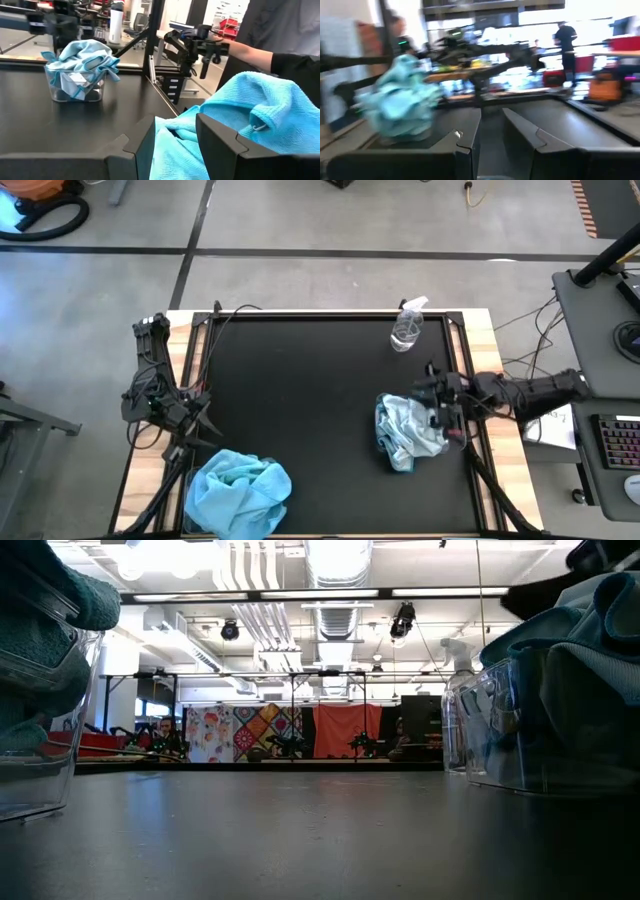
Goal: Sort microfiber towel by color & place in baskets
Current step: Return to Home Position
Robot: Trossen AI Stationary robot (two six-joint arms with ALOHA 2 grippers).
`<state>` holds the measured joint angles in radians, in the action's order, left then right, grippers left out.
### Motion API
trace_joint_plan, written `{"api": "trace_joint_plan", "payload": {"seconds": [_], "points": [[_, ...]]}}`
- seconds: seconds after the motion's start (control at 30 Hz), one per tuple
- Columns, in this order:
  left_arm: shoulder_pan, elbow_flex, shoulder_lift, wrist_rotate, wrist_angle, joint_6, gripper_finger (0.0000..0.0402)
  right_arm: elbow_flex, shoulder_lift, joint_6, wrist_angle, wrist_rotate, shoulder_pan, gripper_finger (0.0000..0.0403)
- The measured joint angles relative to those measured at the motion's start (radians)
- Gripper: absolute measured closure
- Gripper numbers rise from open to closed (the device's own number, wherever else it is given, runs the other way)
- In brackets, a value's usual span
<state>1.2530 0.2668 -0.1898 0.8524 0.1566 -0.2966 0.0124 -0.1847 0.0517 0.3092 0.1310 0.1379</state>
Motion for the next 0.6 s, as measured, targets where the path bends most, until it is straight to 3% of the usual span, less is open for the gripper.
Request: {"api": "trace_joint_plan", "payload": {"seconds": [0.4, 0.6], "points": [[0.000, 0.000, 0.000, -0.001, -0.004, 0.000, 0.0274, -0.001, 0.178, 0.000, 0.000, 0.000, -0.390, 0.0335], [0.000, 0.000, -0.003, 0.000, -0.010, 0.000, 0.0274, -0.002, 0.184, 0.000, 0.046, 0.002, -0.562, 0.0335]]}}
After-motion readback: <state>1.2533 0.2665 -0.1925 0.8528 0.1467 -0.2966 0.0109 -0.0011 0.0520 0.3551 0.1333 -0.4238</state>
